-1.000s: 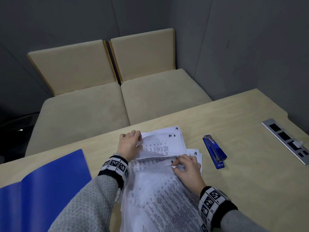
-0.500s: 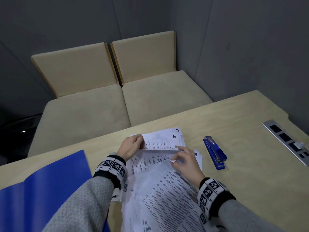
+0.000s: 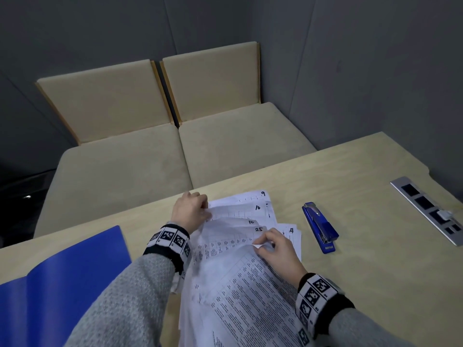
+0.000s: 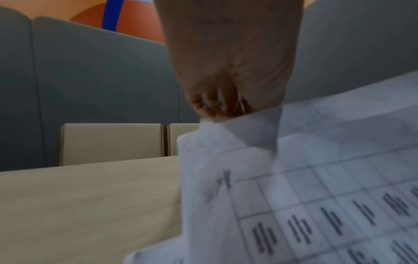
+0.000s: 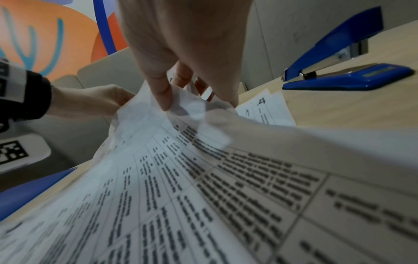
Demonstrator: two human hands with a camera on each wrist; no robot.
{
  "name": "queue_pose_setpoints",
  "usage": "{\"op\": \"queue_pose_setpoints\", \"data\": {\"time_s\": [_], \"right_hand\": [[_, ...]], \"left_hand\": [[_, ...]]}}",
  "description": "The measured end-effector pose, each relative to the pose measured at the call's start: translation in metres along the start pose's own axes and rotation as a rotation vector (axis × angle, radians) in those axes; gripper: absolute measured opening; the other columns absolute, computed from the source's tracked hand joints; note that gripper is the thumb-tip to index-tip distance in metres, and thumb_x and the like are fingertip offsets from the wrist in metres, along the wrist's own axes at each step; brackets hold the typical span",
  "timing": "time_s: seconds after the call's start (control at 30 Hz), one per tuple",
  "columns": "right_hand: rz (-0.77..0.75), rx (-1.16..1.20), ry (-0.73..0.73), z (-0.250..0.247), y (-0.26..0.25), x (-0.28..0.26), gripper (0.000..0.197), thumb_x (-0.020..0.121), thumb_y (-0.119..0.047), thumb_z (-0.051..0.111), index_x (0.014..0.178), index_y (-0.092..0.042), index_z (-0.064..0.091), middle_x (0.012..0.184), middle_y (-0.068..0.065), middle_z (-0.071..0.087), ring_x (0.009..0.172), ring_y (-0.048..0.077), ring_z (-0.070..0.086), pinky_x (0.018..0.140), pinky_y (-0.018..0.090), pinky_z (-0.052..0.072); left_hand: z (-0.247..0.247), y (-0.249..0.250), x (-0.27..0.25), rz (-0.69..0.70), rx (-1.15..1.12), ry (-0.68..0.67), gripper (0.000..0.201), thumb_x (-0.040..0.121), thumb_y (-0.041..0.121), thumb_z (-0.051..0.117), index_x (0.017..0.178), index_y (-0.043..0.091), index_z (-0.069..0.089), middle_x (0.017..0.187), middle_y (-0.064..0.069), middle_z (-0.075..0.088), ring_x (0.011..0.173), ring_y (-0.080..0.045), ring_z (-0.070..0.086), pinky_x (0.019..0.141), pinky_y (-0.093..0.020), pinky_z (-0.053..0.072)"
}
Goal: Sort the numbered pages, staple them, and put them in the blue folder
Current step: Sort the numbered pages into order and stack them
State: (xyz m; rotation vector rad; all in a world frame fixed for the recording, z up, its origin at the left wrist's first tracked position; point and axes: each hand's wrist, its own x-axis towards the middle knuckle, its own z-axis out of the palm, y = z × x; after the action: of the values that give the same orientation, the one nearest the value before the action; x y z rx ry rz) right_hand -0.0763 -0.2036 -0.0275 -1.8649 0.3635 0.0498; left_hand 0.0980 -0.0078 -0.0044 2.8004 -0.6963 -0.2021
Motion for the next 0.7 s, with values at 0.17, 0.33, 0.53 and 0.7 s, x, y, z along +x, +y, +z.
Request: {"op": "queue_pose_setpoints", "data": {"time_s": [0.17, 0.33, 0.53, 0.7], "right_hand": [[-0.004, 0.013, 0.018, 0.0, 0.006, -0.002, 0.022, 0.081, -0.006, 0.068, 0.07, -0.023, 0.06, 0.094, 0.003, 0.063, 0.085, 0.001, 0.059, 0.077, 0.011, 0.039], [-0.034, -0.005, 0.07, 0.002, 0.011, -0.002, 0.016, 0.08, -0.007, 0.072, 0.072, -0.019, 0.064, 0.115, -0.004, 0.048, 0.111, 0.007, 0.049, 0.085, 0.01, 0.039], [-0.08, -0.089, 0.084, -0.001, 0.01, 0.001, 0.012, 0.078, -0.014, 0.074, 0.072, -0.022, 0.066, 0.132, -0.017, 0.039, 0.121, 0.004, 0.032, 0.099, 0.026, 0.037], [-0.07, -0.092, 0.075, 0.003, 0.012, 0.004, 0.007, 0.08, -0.01, 0.069, 0.08, -0.016, 0.069, 0.094, -0.014, 0.052, 0.105, 0.005, 0.042, 0.079, 0.012, 0.036]], "left_hand": [[0.004, -0.006, -0.017, 0.247, 0.119, 0.205, 0.029, 0.06, 0.02, 0.087, 0.056, 0.014, 0.059, 0.055, 0.001, 0.06, 0.056, -0.024, 0.052, 0.057, -0.029, 0.041], [0.012, -0.006, -0.036, 0.327, 0.065, 0.257, 0.006, 0.076, 0.022, 0.076, 0.082, 0.021, 0.075, 0.087, -0.001, 0.074, 0.067, -0.022, 0.063, 0.063, -0.03, 0.048], [0.006, 0.001, -0.048, 0.098, -0.353, -0.008, 0.037, 0.082, 0.042, 0.038, 0.09, 0.024, 0.069, 0.101, 0.012, 0.069, 0.099, -0.016, 0.058, 0.095, -0.042, 0.042], [0.0, 0.015, -0.027, -0.07, -0.273, -0.087, 0.059, 0.087, 0.057, 0.021, 0.067, 0.017, 0.06, 0.113, -0.001, 0.067, 0.101, -0.019, 0.06, 0.104, -0.043, 0.032]]}}
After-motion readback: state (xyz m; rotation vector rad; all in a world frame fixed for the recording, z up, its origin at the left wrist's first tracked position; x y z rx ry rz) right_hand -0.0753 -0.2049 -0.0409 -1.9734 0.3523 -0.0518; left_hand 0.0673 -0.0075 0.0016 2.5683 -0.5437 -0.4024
